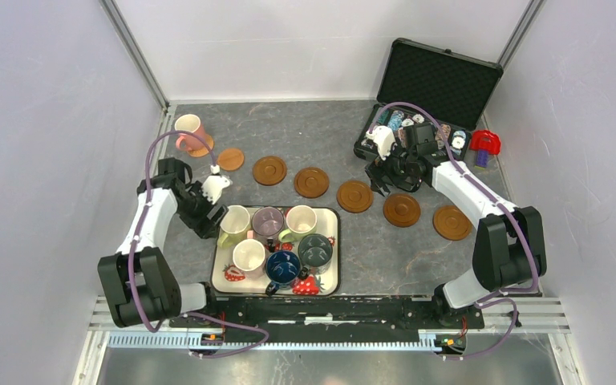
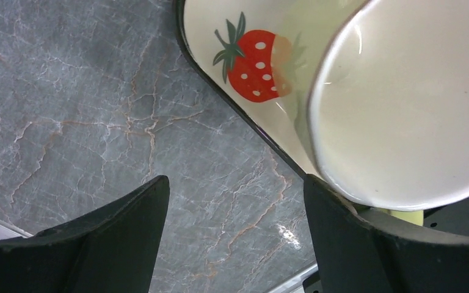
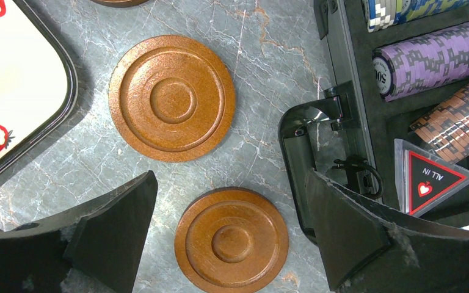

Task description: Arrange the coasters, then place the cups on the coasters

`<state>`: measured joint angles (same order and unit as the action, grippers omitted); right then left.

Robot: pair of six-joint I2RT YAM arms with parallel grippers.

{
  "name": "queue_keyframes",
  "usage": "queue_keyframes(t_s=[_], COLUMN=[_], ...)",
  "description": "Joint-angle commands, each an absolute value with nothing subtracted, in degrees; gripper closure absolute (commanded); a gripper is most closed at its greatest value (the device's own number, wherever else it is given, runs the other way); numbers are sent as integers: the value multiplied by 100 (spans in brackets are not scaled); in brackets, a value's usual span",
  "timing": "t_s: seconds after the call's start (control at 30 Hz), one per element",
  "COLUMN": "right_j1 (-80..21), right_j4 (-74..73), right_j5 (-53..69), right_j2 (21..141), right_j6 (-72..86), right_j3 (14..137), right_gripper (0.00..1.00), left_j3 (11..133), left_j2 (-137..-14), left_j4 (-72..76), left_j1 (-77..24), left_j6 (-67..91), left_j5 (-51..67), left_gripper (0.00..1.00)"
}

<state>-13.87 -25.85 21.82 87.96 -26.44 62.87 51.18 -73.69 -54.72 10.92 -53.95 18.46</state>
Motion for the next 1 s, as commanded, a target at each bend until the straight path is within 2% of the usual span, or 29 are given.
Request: queue_keyframes(t_s=[0.0,0.23,0.4,0.57,0.8,0.97], right_j1=[-1405,-1407,-1406,-1408,-1411,-1415], right_j4=[-2582,-2610,-2550,-2518,-2522,-2527], right_j5=[2194,2199,2266,2327,2312,2291], right_j2=[8640,8613,8679,8737,8733,8682], right_j6=[-2707,-2729,-2651,-2584,-2592,-2610], right_j3=[6358,6269,6243,6257,6293,6260], right_gripper=[2,2,2,2,2,2], left_j3=[5478,5949,5720,5422,4998,4752], left_j2=[-7480,-7243,-6761,-6599,-6329,-6343], left_j4=[-5491,-7485,-8000,-7722,-6389,-5666], left_j1=[1328,1767,1684,1440,589,418], left_j6=[-5124,-5840,-5850,-5347,-3885,-3299], left_j5=[1810,2287,2405,2348,1890,1534], left_gripper=[13,12,10,10,11,16])
